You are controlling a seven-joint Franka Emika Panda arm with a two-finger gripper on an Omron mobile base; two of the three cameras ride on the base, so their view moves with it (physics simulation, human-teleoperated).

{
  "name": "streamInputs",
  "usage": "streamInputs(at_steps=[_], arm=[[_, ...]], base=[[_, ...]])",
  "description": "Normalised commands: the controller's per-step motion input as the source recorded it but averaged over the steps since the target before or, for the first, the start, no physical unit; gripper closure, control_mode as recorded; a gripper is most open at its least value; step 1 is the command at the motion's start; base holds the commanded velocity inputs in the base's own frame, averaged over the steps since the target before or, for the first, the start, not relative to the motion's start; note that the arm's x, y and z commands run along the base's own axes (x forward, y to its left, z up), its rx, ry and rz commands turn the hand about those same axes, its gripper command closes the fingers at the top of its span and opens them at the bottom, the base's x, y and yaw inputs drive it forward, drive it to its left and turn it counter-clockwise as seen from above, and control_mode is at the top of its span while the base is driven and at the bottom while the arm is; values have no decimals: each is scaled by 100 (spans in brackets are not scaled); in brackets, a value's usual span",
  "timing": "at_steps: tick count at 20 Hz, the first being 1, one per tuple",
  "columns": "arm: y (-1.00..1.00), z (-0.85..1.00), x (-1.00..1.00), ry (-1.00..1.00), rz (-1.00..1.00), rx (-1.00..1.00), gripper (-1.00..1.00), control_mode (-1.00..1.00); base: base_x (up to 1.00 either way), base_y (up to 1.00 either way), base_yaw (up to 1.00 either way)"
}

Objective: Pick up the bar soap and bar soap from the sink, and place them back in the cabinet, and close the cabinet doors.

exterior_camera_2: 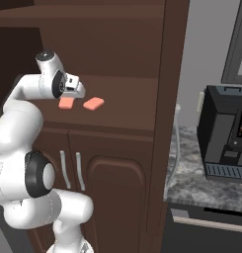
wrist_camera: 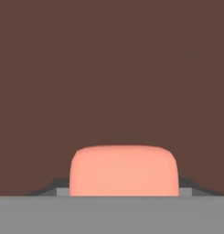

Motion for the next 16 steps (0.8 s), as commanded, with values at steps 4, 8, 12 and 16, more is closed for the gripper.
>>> streamInputs(at_steps=[4, 8, 12, 16], arm=[[0, -7, 0, 0, 0, 0, -100, -100], [0, 0, 0, 0, 0, 0, -100, -100], [0, 0, 0, 0, 0, 0, -100, -100], [0, 0, -10, 0, 0, 0, -100, -100]], base=[[0, 0, 0], [0, 0, 0], [0, 0, 0], [0, 0, 0]])
